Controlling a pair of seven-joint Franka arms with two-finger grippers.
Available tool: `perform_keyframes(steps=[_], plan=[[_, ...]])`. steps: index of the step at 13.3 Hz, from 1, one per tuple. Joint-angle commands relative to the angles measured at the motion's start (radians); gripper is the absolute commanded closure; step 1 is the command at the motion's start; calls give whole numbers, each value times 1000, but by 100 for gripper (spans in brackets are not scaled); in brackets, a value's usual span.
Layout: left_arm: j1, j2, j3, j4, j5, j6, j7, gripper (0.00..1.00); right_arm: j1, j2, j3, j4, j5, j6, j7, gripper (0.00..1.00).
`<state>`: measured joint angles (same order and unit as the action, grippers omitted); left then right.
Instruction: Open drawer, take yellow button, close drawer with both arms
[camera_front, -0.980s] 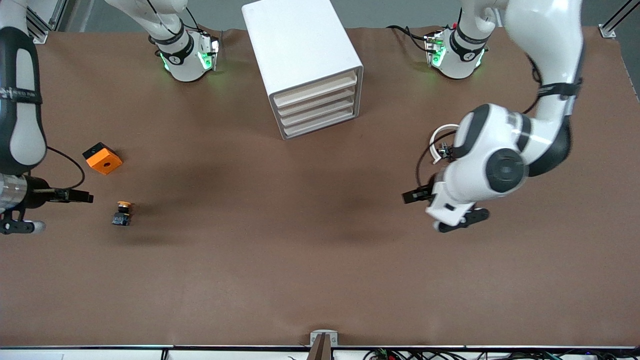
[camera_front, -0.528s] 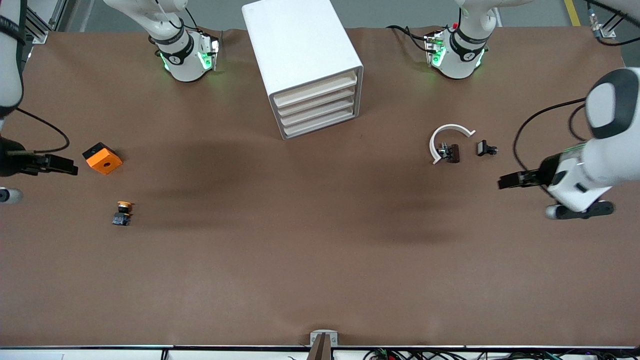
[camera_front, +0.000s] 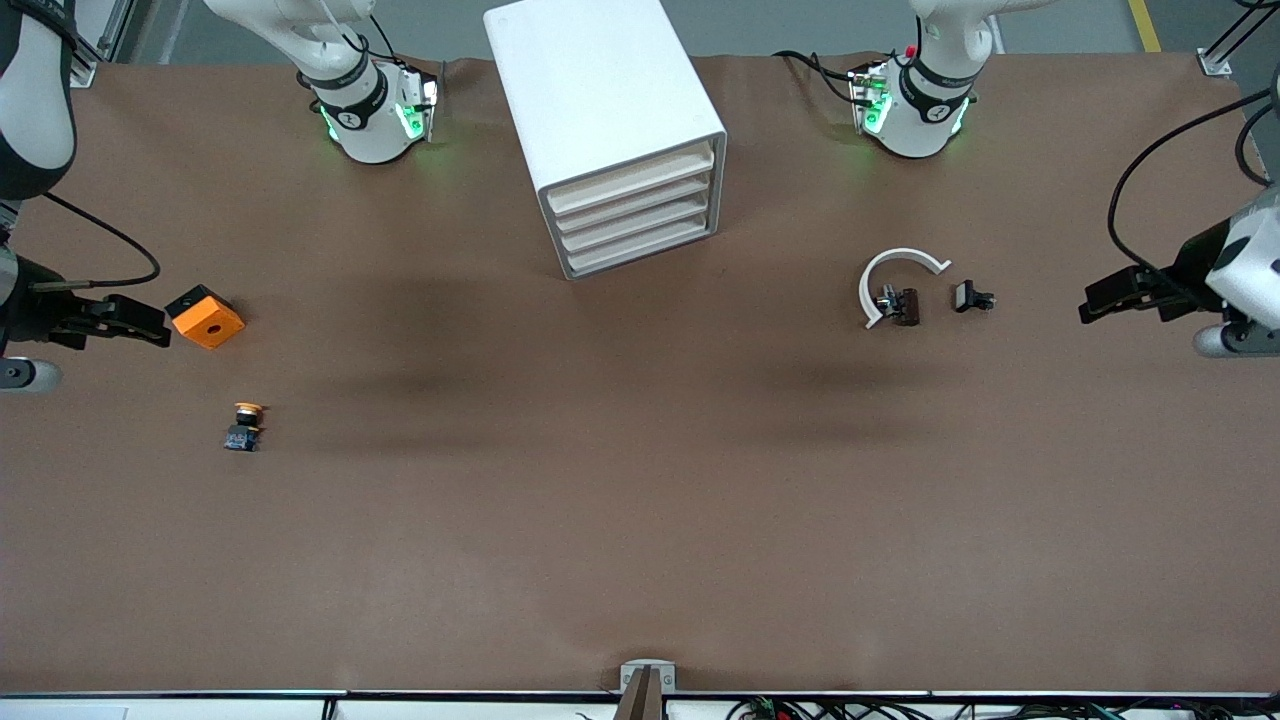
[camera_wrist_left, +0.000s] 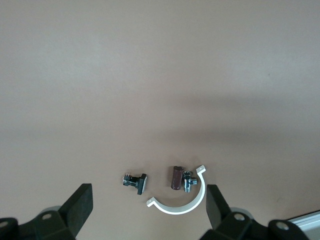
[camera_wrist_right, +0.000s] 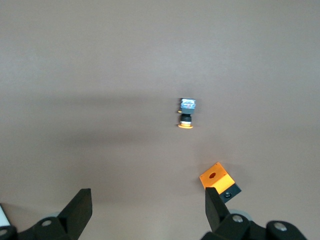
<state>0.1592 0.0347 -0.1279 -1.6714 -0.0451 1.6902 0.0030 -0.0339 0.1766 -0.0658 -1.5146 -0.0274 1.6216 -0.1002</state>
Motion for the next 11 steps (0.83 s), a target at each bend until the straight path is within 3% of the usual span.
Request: perform_keyframes(steps=[1, 3, 6, 9, 11], plan=[[11, -61, -10, 1, 19, 6, -1, 0, -72, -19, 9, 4, 12, -43, 1, 0], [6, -59, -9, 38, 19, 5, -1, 0, -76, -17, 9, 72, 9, -126, 8, 0], [-35, -49, -3, 76, 22, 5, 6, 0, -46, -9, 12, 77, 4, -193, 23, 0], [-185, -47, 160, 102, 22, 3, 5, 0, -38, -44, 6, 77, 14, -248, 71, 0], [-233, -52, 215, 111, 22, 0, 5, 0, -43, -90, 4, 70, 43, -265, 106, 0]])
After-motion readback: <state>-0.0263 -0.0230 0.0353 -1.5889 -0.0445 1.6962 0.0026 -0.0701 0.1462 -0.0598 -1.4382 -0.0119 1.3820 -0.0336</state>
